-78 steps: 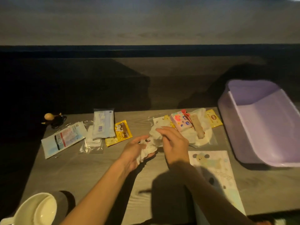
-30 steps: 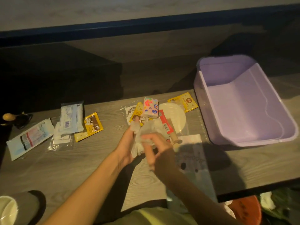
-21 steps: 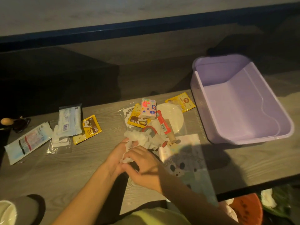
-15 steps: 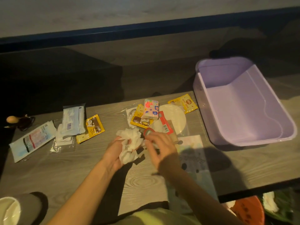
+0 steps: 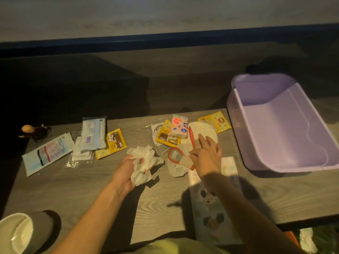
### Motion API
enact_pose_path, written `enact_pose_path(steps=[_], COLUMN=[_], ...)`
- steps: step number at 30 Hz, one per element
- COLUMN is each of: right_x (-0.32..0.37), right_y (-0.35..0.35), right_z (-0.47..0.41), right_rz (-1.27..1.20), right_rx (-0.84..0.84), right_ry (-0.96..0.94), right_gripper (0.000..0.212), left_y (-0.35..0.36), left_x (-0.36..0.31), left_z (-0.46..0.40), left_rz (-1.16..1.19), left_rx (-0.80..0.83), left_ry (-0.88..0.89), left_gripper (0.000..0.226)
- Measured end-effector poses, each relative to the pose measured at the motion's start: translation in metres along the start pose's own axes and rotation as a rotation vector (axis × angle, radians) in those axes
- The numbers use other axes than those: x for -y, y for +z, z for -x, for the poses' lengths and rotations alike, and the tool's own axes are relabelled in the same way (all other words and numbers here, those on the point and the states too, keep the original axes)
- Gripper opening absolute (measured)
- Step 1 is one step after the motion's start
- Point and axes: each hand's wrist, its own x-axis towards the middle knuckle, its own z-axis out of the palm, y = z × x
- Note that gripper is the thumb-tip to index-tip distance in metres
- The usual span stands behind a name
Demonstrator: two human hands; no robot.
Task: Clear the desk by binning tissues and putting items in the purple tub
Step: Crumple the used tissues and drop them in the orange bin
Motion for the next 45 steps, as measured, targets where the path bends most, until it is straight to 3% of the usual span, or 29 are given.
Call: enact_pose_path(steps=[2,5,7,10,15,18,20,25,29,33,36,39,45], right_x=[0.002,0.011,0.022,0.039,0.061,0.070,0.076,0.094,0.101,0.111,0.117,0.120,0.076], right_y=[-0.001,-0.008,-0.015,-0.022,-0.012,0.003,0.011,0.023,0.031,0.039,0.050,0.048,0.043], right_z=[0.002,0.013,0.022,0.033,0.047,0.050,0.054,0.073,0.084,0.095,0.106,0.121,0.152], right_rz=[-0.136,-0.584,-0.864,-1.066,-0.850,-0.688,-0.636,-0.723,-0.694,-0.698,-0.679,-0.731,-0.701], right_rx=[-0.079,-0.221,-0.232,-0.238,-0.229,-0.217,-0.217,0.001,0.011,-0.087,-0.291,-0.280,-0.599], right_ry=[-0.011,0.029,0.068,-0.002,-0.231,-0.311,-0.346,-0.325,-0.328,-0.250,-0.219,-0.116,0.050], right_gripper=[0.024,0.018,0.016,0.020,0.027,0.039,0.040,0.051,0.065,0.048,0.038,0.038,0.033], left_y=[-0.003,-0.004,0.000,0.012,0.028,0.030,0.028,0.016,0.009,-0.001,-0.008,-0.005,0.044], left_x=[0.002,0.004,0.006,0.007,0.005,0.000,-0.003,-0.011,-0.010,-0.002,0.001,0.006,0.035], left_z=[0.000,-0.002,0.000,0.005,0.011,0.017,0.020,0.026,0.035,0.044,0.051,0.054,0.079], left_rz=[-0.008,-0.004,-0.001,-0.011,0.004,0.060,0.103,0.189,0.193,0.132,0.105,0.012,-0.171], left_rx=[0.000,0.008,0.039,0.141,0.245,0.275,0.269,0.234,0.252,0.249,0.274,0.302,0.434], left_ry=[-0.021,-0.039,-0.041,-0.040,-0.030,-0.025,-0.031,-0.092,-0.111,-0.114,-0.175,-0.212,-0.257], left_gripper=[0.030,0.035,0.034,0.035,0.038,0.023,0.025,0.038,0.035,0.045,0.055,0.052,0.041])
